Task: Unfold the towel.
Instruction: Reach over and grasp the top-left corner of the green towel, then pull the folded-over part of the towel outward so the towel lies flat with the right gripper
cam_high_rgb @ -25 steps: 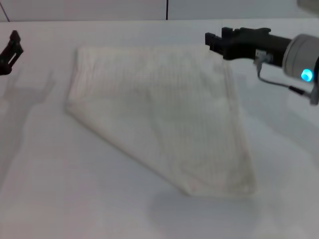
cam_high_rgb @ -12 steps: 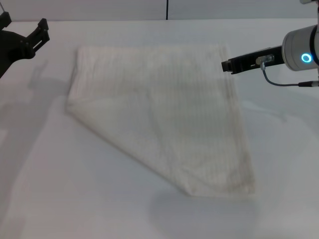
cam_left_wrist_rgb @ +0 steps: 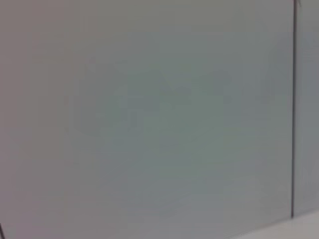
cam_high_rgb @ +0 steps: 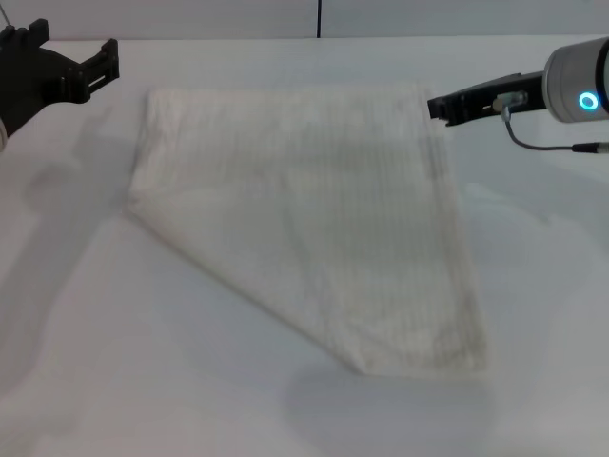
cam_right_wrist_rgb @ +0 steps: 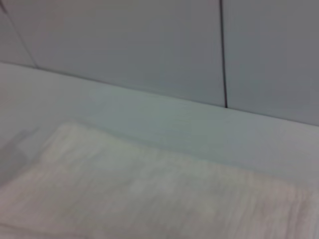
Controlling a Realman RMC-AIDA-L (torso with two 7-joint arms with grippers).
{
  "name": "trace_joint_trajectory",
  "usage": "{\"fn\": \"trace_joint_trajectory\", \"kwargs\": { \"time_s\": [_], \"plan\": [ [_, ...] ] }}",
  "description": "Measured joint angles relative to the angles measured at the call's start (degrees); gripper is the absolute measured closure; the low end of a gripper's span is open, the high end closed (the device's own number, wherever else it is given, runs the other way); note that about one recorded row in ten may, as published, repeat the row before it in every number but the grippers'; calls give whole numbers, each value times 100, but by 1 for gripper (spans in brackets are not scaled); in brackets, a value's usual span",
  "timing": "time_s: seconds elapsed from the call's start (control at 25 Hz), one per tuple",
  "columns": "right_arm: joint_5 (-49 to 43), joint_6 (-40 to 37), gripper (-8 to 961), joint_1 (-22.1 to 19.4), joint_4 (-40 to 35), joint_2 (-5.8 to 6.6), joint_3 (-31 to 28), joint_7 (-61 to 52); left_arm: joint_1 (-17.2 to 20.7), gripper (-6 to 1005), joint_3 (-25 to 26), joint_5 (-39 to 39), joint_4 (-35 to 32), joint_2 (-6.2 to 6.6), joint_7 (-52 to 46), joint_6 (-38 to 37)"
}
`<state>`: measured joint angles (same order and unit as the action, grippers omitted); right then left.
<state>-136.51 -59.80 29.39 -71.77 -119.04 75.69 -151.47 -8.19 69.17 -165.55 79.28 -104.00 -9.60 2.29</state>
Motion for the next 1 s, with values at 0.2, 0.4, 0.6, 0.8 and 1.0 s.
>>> {"fn": "trace_joint_trajectory", "kwargs": {
  "time_s": [0.2,0.4,0.6,0.8,1.0],
  "plan": [
    [2,5,953,76,19,6,-143,-239,-223,186,289,73,727,-50,751,1645],
    [-23,-45,953,175,108,16,-163,-267,-527,189,1286,1106,923,-734,2750,3194],
    [-27,-118,953,315,283,19,-160,-269,-752,192,2465,1879,965,-1421,4652,4357],
    [-192,-336,954,533,586,29,-173,-273,-839,195,2515,1926,1020,-1407,4775,4708],
    [-850,-399,954,982,995,5,-126,-454,-880,197,2417,1937,1024,-1425,4705,4914]
  ]
}}
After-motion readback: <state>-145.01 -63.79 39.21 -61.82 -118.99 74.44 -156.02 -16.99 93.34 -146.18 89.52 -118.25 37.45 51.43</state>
